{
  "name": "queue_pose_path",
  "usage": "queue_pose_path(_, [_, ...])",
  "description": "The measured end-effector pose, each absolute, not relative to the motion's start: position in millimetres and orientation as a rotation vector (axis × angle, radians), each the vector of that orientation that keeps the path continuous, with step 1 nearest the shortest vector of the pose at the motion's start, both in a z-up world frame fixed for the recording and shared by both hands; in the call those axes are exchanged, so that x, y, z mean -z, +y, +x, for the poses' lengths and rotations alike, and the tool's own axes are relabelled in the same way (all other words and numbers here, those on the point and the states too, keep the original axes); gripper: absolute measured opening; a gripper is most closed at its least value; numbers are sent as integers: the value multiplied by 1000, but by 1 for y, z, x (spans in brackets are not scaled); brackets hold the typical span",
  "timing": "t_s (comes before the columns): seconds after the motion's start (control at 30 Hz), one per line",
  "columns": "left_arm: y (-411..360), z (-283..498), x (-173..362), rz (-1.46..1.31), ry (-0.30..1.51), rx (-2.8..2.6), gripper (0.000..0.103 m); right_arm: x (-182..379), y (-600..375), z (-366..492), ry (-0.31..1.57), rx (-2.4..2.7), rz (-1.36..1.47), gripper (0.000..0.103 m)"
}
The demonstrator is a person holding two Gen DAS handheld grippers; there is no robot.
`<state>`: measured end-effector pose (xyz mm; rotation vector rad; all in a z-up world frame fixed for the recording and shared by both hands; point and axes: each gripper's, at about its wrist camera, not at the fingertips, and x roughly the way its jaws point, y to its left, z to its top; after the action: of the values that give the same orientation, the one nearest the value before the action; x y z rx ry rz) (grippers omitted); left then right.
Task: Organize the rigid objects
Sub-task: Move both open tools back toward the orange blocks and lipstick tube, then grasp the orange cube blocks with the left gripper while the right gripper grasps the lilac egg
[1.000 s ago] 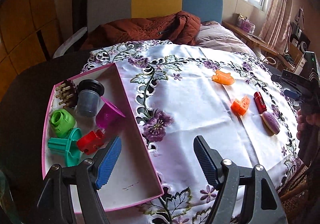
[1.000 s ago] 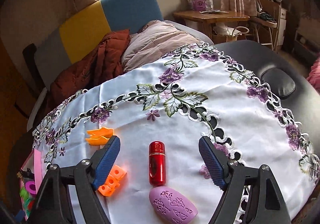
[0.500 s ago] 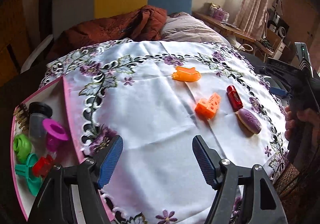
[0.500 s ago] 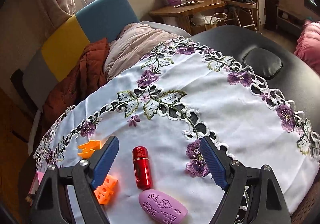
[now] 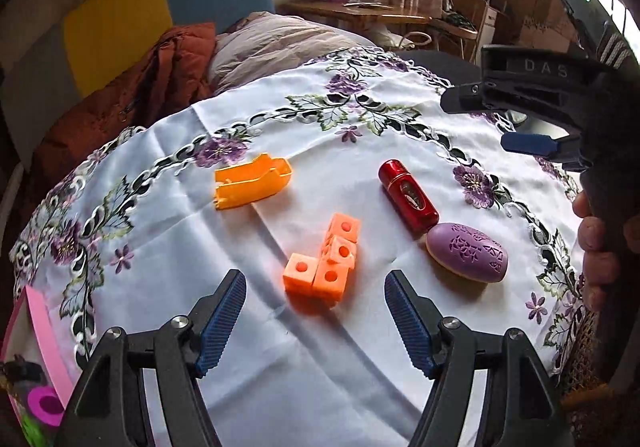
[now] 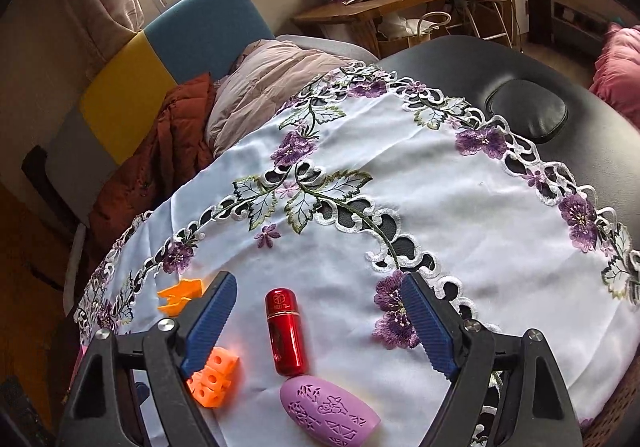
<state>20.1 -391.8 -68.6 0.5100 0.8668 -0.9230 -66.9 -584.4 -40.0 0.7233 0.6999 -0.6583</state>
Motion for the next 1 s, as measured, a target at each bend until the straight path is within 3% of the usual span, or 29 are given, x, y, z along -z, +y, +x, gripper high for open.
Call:
queue_pose_path(0.2, [-426, 28, 95, 624, 865, 920, 70, 43, -588, -67, 706, 660, 742, 85])
queue_pose_path(0.23, [-429, 30, 100, 627, 878, 919, 57, 44, -588, -67, 707, 661, 745, 85])
queue_pose_path(0.3, [-428, 35, 109, 598, 919, 940, 43, 45, -590, -67, 712, 665, 746, 85])
queue_pose_path(0.83, [-301, 12, 102, 377, 936, 752, 42, 62, -587, -53, 799, 599, 756, 76])
queue_pose_path(1.0, [-277, 5, 103, 319, 922, 734, 42, 80, -573, -40, 935, 522, 748, 76])
